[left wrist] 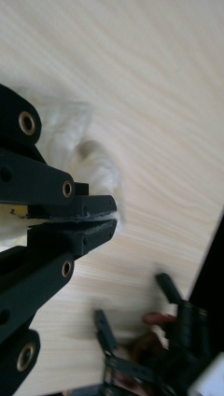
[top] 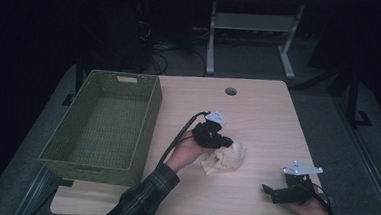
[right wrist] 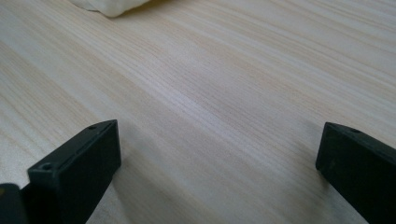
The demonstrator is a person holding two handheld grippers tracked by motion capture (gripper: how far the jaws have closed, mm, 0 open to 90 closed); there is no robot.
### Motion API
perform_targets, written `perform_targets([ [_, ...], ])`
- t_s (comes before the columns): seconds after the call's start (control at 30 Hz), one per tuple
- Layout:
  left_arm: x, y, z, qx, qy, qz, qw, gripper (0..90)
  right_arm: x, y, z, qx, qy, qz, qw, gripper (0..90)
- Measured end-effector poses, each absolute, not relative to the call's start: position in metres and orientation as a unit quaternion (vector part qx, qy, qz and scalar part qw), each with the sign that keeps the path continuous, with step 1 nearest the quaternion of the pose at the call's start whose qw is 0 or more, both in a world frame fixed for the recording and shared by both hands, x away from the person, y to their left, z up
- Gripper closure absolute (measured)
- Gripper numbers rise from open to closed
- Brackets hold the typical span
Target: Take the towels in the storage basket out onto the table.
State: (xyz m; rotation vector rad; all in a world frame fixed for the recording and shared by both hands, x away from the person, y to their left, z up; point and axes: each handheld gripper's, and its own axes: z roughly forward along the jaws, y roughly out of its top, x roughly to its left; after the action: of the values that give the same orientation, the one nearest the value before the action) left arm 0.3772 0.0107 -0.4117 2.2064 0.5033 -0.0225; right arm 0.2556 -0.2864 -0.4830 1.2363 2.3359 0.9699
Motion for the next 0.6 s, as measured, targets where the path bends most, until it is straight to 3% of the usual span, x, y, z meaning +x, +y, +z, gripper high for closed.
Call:
perform_targets([
  [0.27, 0.379, 0.008, -0.432, 0.893, 0.204, -0.016, 0.402, 83.0, 0.256, -0.286, -0.483, 0.433, 0.819, 0.34, 0.162, 0.0],
  [0.5, 0.374, 0.015, -0.417, 0.886, 0.204, -0.004, 0.417, 56.6, 0.256, -0.286, -0.483, 0.433, 0.819, 0.34, 0.162, 0.0],
  [0.6, 0.369, 0.023, -0.408, 0.883, 0.205, 0.008, 0.423, 49.4, 0.256, -0.286, -0.483, 0.433, 0.819, 0.34, 0.163, 0.0],
])
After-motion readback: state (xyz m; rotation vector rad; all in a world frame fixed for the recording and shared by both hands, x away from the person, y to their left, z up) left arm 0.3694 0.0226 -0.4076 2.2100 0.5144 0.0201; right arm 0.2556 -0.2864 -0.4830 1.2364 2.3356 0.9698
